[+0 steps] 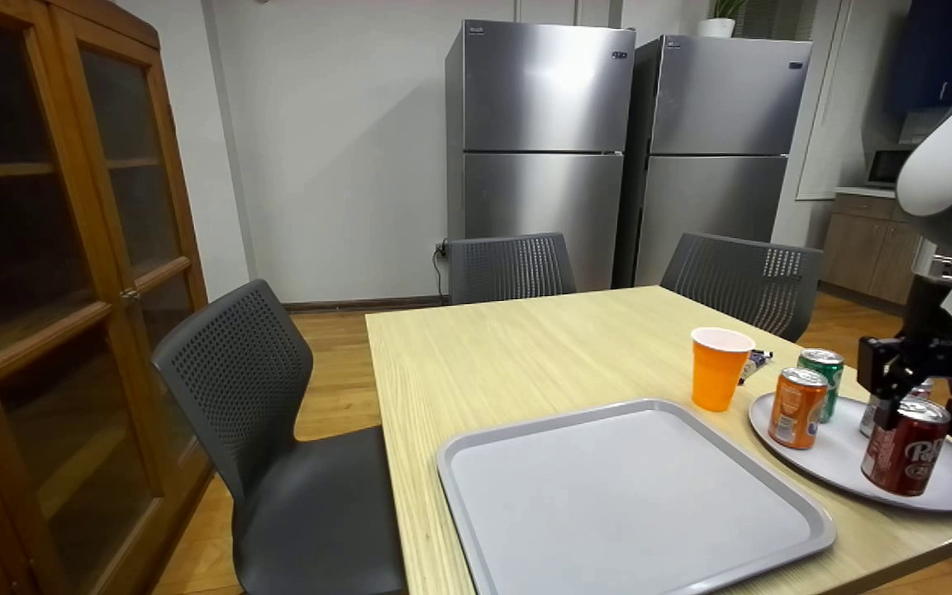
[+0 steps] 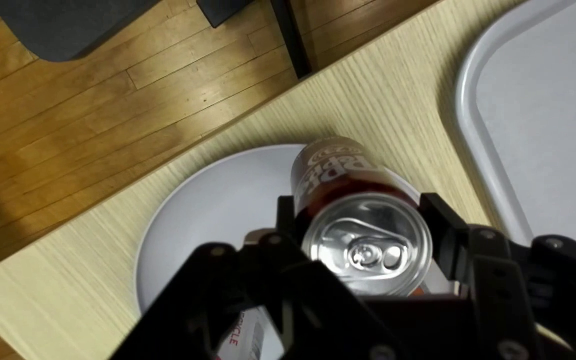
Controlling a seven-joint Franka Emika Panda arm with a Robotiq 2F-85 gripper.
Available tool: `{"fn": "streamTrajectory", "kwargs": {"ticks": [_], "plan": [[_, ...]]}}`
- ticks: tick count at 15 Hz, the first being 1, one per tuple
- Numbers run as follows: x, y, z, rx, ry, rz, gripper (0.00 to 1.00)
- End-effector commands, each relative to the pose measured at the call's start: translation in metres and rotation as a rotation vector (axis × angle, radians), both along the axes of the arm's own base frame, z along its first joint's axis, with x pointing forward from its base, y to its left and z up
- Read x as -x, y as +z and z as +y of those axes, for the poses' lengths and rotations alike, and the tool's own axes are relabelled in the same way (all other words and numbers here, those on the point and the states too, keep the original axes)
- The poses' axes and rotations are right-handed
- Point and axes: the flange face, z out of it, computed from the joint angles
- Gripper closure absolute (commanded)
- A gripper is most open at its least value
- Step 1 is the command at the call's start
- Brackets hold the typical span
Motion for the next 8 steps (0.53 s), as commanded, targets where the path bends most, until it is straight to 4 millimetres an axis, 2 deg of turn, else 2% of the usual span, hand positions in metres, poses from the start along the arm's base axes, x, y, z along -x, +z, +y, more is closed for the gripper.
{"fn": "streamTrajectory", "kwargs": {"ticks": [1,8], "plan": [[-0.003,0.003,-0.019,0.012,-0.033,0.007,0.62],[-0.017,0.002,-0.042,0.035,-0.059,-0.001,0.62]]}}
